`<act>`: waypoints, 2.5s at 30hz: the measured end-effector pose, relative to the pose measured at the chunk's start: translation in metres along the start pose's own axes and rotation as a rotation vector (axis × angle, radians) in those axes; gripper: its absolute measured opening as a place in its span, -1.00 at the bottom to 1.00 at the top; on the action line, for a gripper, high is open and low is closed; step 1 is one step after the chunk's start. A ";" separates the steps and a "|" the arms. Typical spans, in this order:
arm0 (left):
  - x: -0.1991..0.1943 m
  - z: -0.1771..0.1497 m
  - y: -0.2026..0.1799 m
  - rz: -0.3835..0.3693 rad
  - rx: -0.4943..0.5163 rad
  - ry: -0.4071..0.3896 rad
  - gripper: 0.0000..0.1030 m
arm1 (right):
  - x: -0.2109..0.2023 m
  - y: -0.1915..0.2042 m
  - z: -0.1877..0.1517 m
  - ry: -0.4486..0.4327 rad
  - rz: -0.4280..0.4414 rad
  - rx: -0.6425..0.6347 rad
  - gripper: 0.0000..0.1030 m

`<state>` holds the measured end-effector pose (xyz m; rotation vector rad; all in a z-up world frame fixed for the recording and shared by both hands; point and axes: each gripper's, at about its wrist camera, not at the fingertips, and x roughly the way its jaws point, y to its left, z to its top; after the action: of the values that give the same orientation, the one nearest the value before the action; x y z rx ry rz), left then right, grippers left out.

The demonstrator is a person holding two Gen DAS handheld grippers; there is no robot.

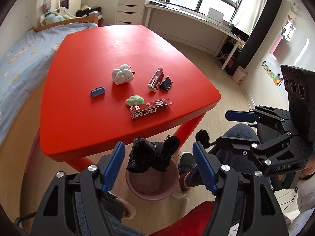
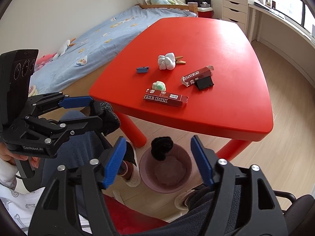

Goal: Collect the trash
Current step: 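Carry both black items over the pink bin and open both tools, then move both open tools back over the table objects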

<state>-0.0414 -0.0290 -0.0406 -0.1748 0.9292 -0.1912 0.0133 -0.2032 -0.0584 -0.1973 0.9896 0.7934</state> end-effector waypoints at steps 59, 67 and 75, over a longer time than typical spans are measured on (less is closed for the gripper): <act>0.016 0.078 0.069 0.165 -0.122 -0.012 0.85 | 0.023 -0.056 0.088 -0.022 -0.047 -0.065 0.93; 0.047 0.100 0.084 0.197 -0.156 0.032 0.85 | 0.055 -0.069 0.104 0.035 -0.038 -0.137 0.92; 0.086 0.107 0.100 0.247 -0.213 0.105 0.85 | 0.089 -0.082 0.114 0.090 -0.015 -0.208 0.92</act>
<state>0.1040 0.0549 -0.0674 -0.2457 1.0665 0.1290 0.1718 -0.1604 -0.0822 -0.4226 0.9880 0.8796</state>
